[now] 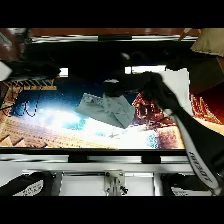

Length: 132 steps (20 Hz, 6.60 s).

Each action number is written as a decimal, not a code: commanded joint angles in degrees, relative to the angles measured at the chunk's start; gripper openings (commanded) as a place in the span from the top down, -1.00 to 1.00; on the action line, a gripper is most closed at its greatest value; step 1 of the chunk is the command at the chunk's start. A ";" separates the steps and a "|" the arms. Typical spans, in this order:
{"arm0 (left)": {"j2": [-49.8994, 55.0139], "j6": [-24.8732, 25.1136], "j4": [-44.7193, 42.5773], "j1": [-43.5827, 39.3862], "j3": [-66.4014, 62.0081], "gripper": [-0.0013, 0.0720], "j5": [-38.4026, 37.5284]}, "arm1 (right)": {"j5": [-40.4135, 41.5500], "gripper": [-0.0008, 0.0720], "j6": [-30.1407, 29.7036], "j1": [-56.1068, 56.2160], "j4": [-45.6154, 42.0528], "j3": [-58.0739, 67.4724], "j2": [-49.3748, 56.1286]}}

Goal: Fold the shirts.

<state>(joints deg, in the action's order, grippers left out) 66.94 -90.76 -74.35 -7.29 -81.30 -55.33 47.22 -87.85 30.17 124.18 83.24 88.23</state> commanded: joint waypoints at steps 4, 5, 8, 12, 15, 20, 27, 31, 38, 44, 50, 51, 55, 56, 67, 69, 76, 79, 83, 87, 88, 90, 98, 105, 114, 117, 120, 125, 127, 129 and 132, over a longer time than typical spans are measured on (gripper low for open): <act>-12.96 -4.96 -4.20 11.08 0.00 0.87 -7.10 | -11.32 0.77 2.60 8.66 6.19 12.87 22.21; -13.92 -4.96 -4.09 10.47 0.00 0.87 -7.15 | -11.30 0.66 3.65 8.85 8.72 14.23 24.22; -14.60 -4.96 -4.11 9.07 0.04 0.87 -7.28 | -9.64 -0.48 3.78 8.50 12.07 15.19 25.49; -14.40 -4.94 -4.11 8.96 1.44 0.87 -7.30 | 8.70 -0.48 1.20 3.26 5.07 15.19 20.94; -14.36 -4.92 -4.11 8.92 4.48 0.87 -7.28 | 26.97 -0.48 1.22 -3.91 -9.94 15.19 16.09; -14.40 -3.54 -3.30 8.52 6.29 0.87 -7.28 | 31.67 -0.70 3.80 -17.53 -12.66 4.00 10.82; -14.56 -2.49 0.92 8.22 6.29 0.87 -5.53 | 14.23 -0.74 0.66 -16.52 4.72 -11.56 10.99; -14.88 -2.34 1.55 8.22 6.25 0.87 -4.70 | 10.38 -0.74 1.64 -13.81 8.09 -11.58 13.46; -15.19 -2.34 1.53 8.22 6.25 0.87 -4.66 | 16.04 0.77 -7.65 -15.02 17.84 -3.74 9.05; -15.19 -2.36 1.55 8.22 6.25 0.87 -4.66 | 22.58 0.77 -1.77 -24.17 17.77 15.04 0.72; -15.19 -2.36 1.53 8.22 6.25 0.87 -4.68 | 17.49 0.77 1.62 -33.86 15.87 23.47 -0.07; -15.19 -2.36 1.53 8.22 6.25 0.87 -4.70 | 14.73 0.77 1.66 -35.26 15.58 23.47 0.04; -15.19 -2.36 1.53 8.22 6.27 0.87 -4.70 | 0.52 0.77 1.68 -39.63 14.88 23.47 1.01; -15.19 -2.36 1.53 8.22 6.29 0.87 -4.70 | -3.96 0.77 1.70 -40.33 14.95 23.47 1.42; -15.21 -2.32 1.99 8.20 6.29 0.87 -5.84 | -37.59 0.77 -2.40 -40.65 14.75 23.47 14.56; -15.21 -2.32 1.97 8.20 6.29 0.87 -5.86 | -35.26 0.77 -4.17 -40.65 14.25 23.47 17.00; -15.19 -2.32 1.97 8.22 6.29 0.87 -5.81 | -24.59 0.77 -5.40 -41.92 10.23 23.47 15.17; -15.19 -2.29 1.97 8.22 6.29 0.87 -5.81 | -14.62 0.77 -5.31 -42.53 3.26 23.47 10.78; -15.19 -2.29 1.97 8.22 6.29 0.87 -5.81 | 7.02 0.77 1.38 -44.46 -7.41 23.47 5.25; -15.19 -2.27 1.97 8.22 6.29 0.87 -5.81 | 21.81 0.77 9.44 -44.35 -19.41 23.30 3.17; -15.21 -2.23 1.95 8.22 6.29 0.87 -5.81 | 25.44 0.77 10.01 -44.35 -20.96 22.91 3.26; -15.21 -0.57 1.99 8.22 6.27 0.87 -5.86 | 30.45 0.77 10.10 -44.02 -24.96 22.69 3.28; -15.21 0.15 2.67 8.22 6.27 0.87 -5.84 | 40.63 0.77 16.28 -42.47 -27.71 14.12 3.28; -15.06 2.08 2.82 8.22 6.27 0.87 -5.79 | 38.77 0.77 20.90 -41.59 -32.72 1.09 3.28; -14.60 7.23 2.47 7.82 6.23 0.87 -7.23 | 36.98 -0.54 12.20 -40.98 -30.27 9.66 -2.91; -9.99 7.87 -6.54 3.96 5.31 0.87 -13.60 | 33.46 -0.52 1.11 -34.82 -34.84 17.49 -7.82; -0.59 3.30 -17.11 -1.88 2.64 0.86 -23.02 | 29.31 -0.52 1.03 -21.86 -35.47 17.31 -8.79; 9.55 2.86 -18.47 -7.63 1.05 -0.99 -29.75 | 37.81 -0.52 9.75 -12.70 -31.74 15.08 1.14; 9.99 2.89 -18.45 -8.28 1.05 -0.99 -28.46 | 42.40 -0.52 9.66 -12.70 -30.25 15.08 4.04; 9.99 2.89 -18.49 -8.33 1.05 -0.99 -27.80 | 43.45 -0.52 9.66 -12.70 -30.12 15.08 5.20; 9.99 2.86 -18.45 -8.33 1.05 -0.99 -27.80 | 43.04 -0.52 9.66 -12.70 -30.16 15.08 5.29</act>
<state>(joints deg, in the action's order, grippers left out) 76.36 -87.81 -92.38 -15.25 -80.18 -82.91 88.51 -78.63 16.95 93.14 98.35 92.38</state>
